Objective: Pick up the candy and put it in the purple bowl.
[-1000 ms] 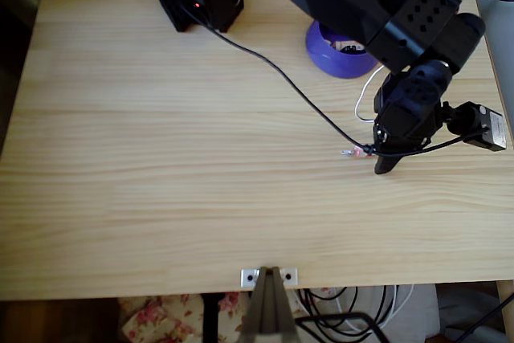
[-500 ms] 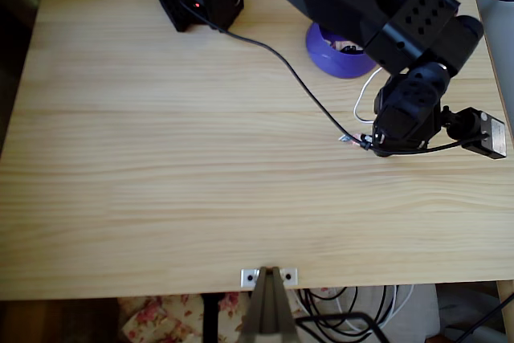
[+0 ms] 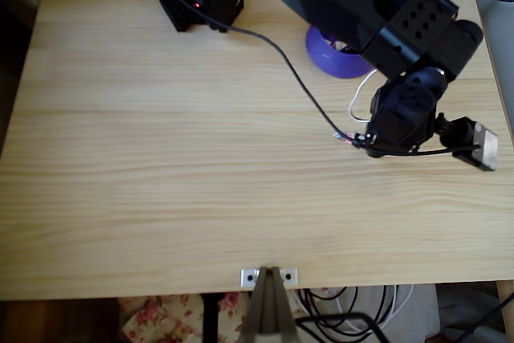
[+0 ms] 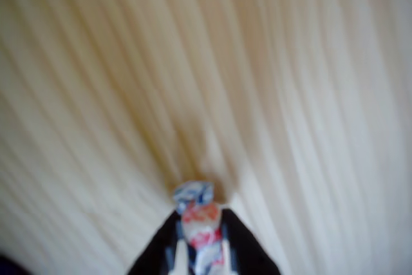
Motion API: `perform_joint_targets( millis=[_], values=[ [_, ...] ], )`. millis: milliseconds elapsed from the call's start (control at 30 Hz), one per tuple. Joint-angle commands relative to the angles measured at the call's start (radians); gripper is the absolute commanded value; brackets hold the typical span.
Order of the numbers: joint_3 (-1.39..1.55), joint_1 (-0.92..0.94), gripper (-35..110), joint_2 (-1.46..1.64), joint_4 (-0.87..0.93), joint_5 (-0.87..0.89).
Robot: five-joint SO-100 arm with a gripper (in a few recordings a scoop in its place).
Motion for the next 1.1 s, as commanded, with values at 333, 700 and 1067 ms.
perform_joint_targets(
  millis=[333,700,1067],
  values=[
    [-0.215,0.081,0,0.347,0.298,0.060],
    [0.272,0.051,0,0.831,0.209,0.146],
    [0.650,-0.109,0,1.204,0.158,0.272]
  ],
)
